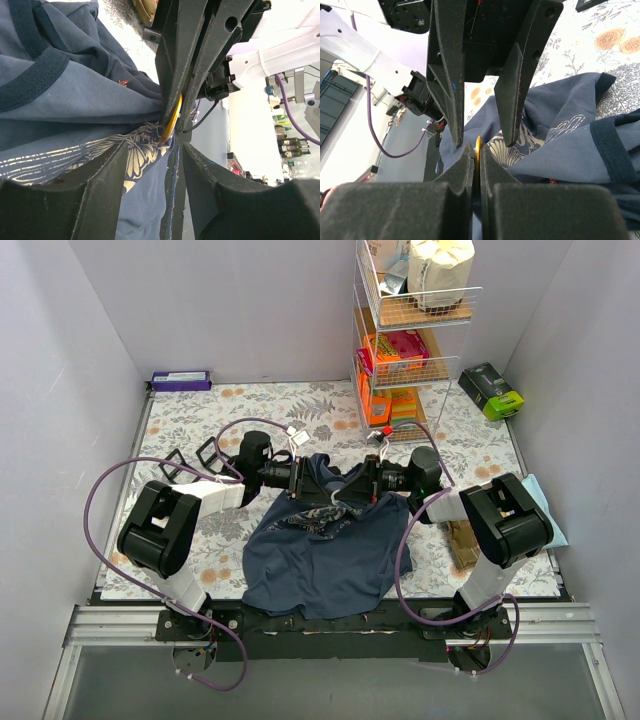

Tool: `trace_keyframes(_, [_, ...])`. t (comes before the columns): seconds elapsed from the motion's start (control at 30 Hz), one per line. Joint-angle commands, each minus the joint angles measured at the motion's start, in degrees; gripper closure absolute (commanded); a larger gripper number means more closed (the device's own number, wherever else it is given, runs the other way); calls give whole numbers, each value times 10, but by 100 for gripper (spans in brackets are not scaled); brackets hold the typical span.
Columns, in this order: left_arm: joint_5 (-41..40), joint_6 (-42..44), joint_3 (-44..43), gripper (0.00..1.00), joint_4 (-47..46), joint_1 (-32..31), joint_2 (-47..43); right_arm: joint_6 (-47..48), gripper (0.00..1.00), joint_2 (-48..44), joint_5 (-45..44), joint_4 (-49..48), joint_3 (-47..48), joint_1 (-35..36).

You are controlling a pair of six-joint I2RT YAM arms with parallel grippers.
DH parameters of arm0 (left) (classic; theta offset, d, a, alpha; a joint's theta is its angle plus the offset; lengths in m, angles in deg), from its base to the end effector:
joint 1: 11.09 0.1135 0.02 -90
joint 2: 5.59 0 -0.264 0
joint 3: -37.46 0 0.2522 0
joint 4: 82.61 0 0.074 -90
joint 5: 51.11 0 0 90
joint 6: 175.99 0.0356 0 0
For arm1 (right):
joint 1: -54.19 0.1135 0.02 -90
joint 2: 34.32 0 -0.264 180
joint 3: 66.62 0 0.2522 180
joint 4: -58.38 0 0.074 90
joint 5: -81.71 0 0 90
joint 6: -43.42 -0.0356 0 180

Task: Pin the brooch onto the clothing
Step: Pin the brooch to the clothes.

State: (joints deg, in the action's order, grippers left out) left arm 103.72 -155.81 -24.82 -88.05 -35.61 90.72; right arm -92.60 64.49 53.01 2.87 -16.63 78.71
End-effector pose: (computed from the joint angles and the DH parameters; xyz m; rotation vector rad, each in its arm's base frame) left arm 0.2926 -0.1689 0.1921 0.0822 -2.3682 1.9228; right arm 0.2754 0.1600 0.1952 -0.7001 1.6558 1.6950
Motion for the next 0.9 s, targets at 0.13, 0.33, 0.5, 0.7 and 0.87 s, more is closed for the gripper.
trace_keyframes(0.13, [18,7,-23,56,3,-8,-10,18,99,-15,22,0,22,4])
trace_keyframes(0.33, [10,-7,-27,64,-8,-19,2,16,99,-12,25,-1,22,4])
trace_keyframes(0.5, [12,-21,-26,71,-28,-22,9,14,99,-9,28,-7,20,4])
trace_keyframes(0.7, [24,-37,-21,90,-53,-30,18,7,99,-4,29,-15,19,5])
trace_keyframes(0.87, [21,-34,-12,100,-67,-32,19,-2,99,-6,22,-16,18,5])
